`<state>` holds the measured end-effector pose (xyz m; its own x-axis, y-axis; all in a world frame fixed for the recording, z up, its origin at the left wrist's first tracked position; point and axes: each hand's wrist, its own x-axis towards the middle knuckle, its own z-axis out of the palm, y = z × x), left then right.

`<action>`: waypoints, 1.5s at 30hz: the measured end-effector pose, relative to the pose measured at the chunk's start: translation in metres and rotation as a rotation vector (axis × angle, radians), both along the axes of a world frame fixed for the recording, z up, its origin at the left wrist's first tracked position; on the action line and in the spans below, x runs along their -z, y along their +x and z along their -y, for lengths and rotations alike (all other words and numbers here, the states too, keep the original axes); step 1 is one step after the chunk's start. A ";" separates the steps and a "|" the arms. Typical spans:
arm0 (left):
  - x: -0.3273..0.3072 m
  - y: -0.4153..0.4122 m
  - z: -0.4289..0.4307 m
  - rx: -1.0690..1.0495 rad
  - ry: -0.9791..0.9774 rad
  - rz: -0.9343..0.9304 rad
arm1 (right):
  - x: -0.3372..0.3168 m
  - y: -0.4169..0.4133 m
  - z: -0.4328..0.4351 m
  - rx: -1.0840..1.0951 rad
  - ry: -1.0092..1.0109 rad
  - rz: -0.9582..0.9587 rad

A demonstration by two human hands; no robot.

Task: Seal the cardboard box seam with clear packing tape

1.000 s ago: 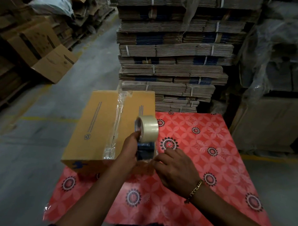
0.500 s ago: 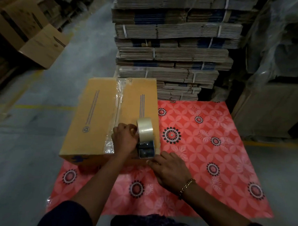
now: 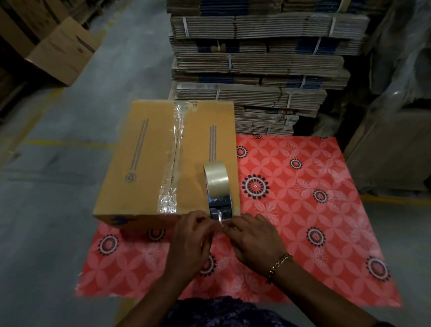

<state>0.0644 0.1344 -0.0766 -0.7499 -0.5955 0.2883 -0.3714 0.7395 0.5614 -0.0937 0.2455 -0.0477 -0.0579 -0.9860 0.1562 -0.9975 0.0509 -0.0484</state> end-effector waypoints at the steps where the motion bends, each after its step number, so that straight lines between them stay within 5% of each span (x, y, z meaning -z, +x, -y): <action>1: 0.001 -0.001 -0.001 -0.005 0.002 -0.015 | 0.000 0.000 0.000 0.000 -0.003 0.005; 6: 0.005 -0.001 -0.001 -0.049 0.046 -0.061 | -0.005 0.004 0.001 0.055 -0.008 0.095; 12: 0.006 -0.002 0.000 -0.085 0.238 -0.141 | -0.004 -0.008 -0.006 0.342 -0.174 0.657; 16: 0.003 -0.002 -0.003 -0.091 0.370 -0.215 | 0.017 -0.018 -0.014 0.299 -0.079 0.868; 32: -0.003 -0.005 0.007 -0.046 0.434 -0.169 | 0.025 -0.017 0.002 0.284 -0.140 0.924; 45: 0.003 -0.008 -0.010 -0.229 0.812 -0.278 | 0.030 -0.020 0.003 0.366 -0.098 1.113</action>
<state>0.0566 0.1441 -0.0795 -0.5533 -0.8221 -0.1342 -0.2336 -0.0016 0.9723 -0.1135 0.2423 -0.0773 -0.4873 -0.8691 -0.0850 -0.3297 0.2732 -0.9037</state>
